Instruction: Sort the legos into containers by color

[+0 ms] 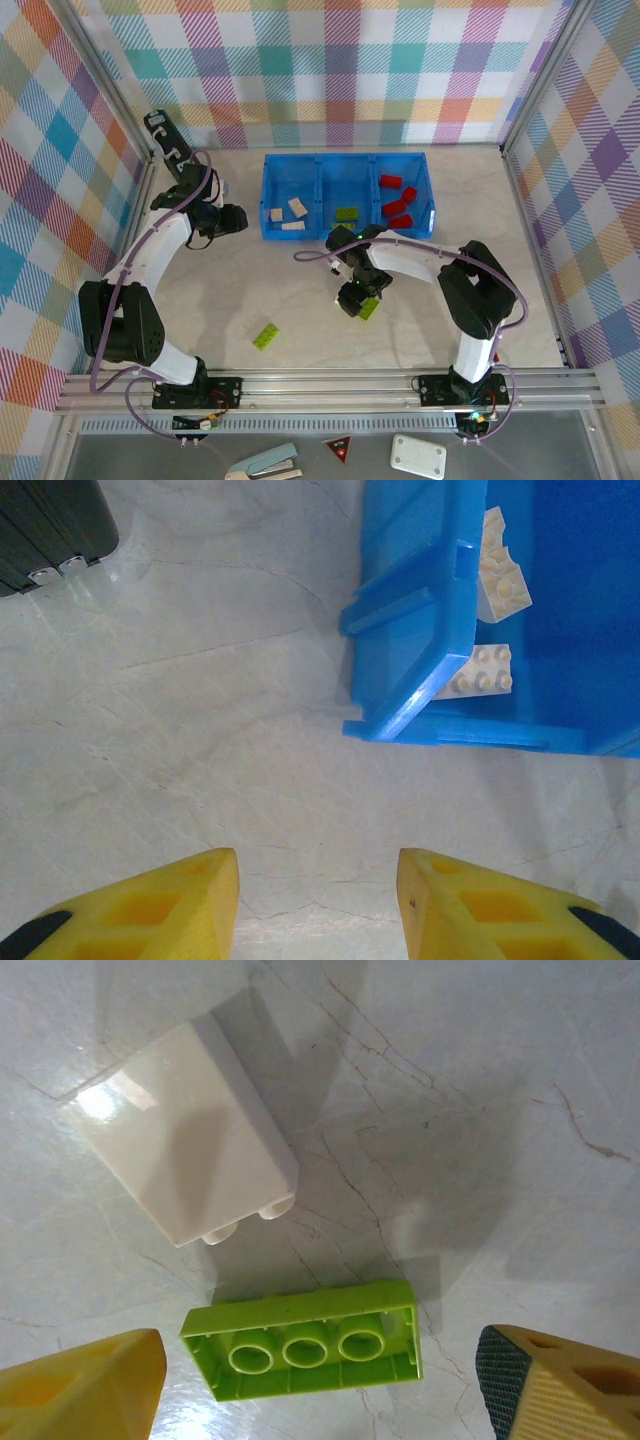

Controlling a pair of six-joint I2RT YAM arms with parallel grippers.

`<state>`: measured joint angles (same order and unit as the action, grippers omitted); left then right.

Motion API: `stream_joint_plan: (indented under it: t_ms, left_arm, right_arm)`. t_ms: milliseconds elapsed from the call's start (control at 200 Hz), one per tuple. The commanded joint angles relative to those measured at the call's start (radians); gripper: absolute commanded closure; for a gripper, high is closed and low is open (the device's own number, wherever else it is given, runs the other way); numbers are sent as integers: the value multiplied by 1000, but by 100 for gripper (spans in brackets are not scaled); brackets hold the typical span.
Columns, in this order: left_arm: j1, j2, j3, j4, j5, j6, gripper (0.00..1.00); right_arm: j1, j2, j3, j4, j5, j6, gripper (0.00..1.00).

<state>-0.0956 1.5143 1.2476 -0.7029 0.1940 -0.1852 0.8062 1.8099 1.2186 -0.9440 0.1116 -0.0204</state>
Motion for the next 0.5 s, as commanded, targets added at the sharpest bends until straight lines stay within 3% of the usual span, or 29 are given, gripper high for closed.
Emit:
stream_joint_plan:
  t_ms: [0,495]
  left_arm:
    - [10,-10,2,6,12,18,54]
    - [10,-6,6,5,13,20,54]
  right_arm:
    - [10,23,13,-34,12,-26,17]
    - [34,81,1,-28,55,4,18]
